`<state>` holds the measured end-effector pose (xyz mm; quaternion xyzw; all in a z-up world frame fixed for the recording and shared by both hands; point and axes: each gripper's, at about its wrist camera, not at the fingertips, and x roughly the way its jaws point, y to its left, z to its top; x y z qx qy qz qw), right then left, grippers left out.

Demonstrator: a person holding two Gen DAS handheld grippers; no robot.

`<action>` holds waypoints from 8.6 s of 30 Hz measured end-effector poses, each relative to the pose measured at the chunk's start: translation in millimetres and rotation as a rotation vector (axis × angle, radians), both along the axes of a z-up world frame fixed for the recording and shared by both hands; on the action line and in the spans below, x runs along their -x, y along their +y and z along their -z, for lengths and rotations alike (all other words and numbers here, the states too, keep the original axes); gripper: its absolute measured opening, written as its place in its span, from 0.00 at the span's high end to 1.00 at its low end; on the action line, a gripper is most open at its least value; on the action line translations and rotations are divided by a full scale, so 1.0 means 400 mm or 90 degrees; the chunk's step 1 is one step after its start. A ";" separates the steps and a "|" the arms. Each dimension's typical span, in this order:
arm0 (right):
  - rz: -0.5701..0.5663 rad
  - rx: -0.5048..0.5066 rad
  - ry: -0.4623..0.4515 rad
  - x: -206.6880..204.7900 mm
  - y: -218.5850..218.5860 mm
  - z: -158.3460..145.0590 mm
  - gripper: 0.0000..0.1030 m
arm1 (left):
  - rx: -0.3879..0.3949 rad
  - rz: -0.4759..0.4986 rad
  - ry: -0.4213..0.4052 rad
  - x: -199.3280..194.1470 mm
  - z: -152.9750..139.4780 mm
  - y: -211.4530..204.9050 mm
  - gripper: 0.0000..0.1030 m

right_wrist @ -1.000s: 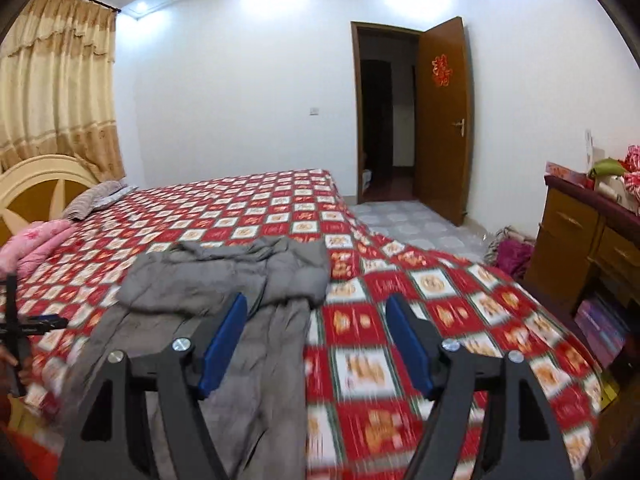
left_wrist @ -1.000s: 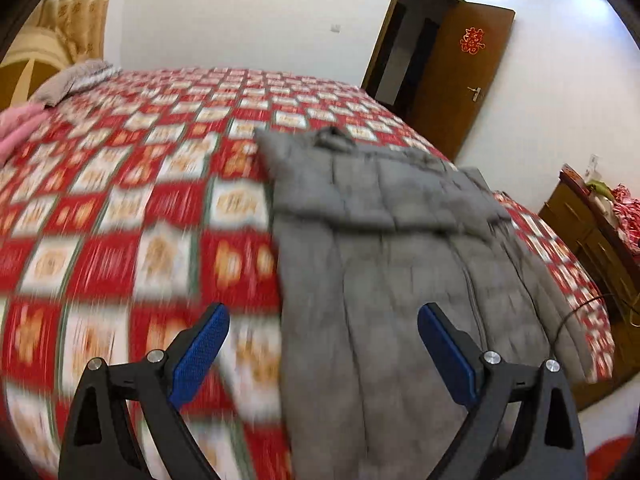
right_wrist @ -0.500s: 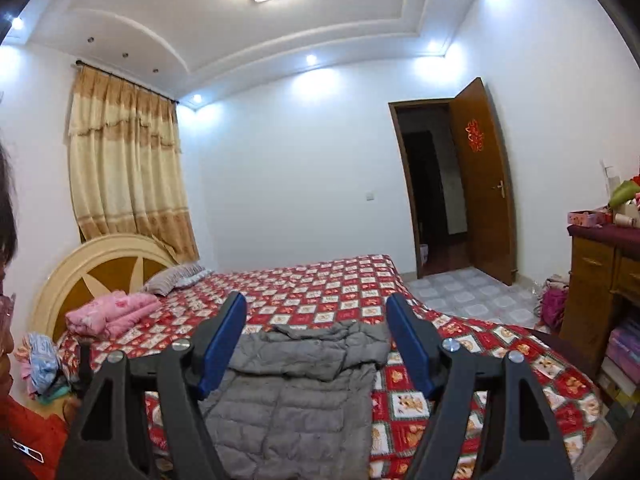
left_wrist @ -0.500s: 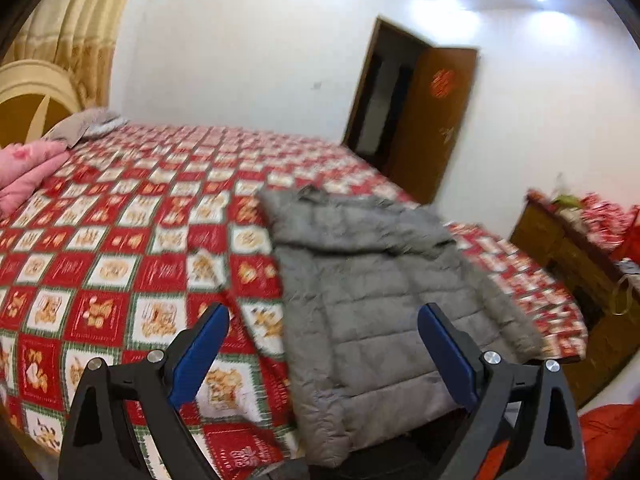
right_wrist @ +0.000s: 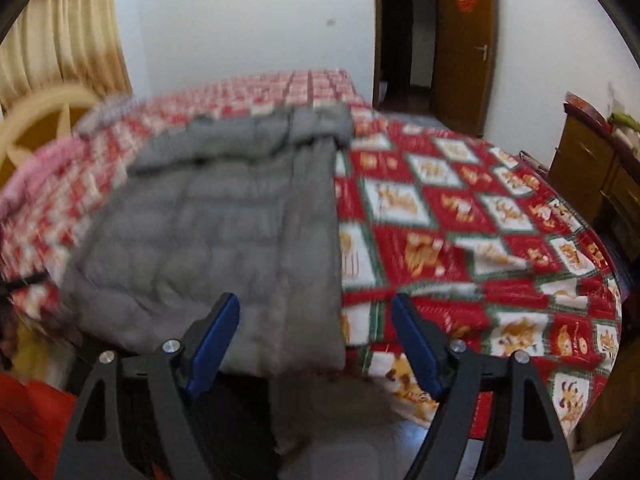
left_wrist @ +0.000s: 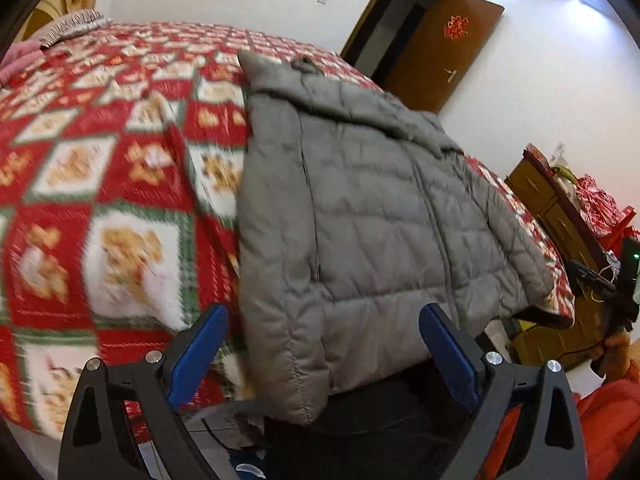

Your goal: Fold large clothes

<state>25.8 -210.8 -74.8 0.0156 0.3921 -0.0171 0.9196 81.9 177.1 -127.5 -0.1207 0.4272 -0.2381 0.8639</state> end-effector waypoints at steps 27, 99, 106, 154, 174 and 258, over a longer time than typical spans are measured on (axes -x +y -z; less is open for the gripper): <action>-0.070 -0.296 -0.036 0.114 -0.079 -0.099 0.85 | 0.174 0.071 -0.115 0.083 -0.180 0.000 0.88; -0.023 -0.063 -0.021 -0.818 0.154 0.081 0.77 | -0.244 -0.253 -0.059 -0.774 -0.046 -0.391 0.04; -0.017 -0.108 0.009 -0.850 0.138 0.119 0.78 | -0.260 -0.256 -0.059 -0.792 -0.012 -0.413 0.02; 0.070 -0.109 -0.048 -0.676 -0.001 0.051 0.68 | -0.299 -0.262 -0.038 -0.817 0.026 -0.434 0.01; 0.084 -0.131 -0.084 -0.669 -0.015 0.141 0.71 | -0.076 -0.260 -0.067 -0.498 -0.138 -0.174 0.01; -0.104 -0.384 0.021 -0.561 -0.147 -0.018 0.26 | -0.558 0.122 -0.345 -0.338 0.036 -0.832 0.85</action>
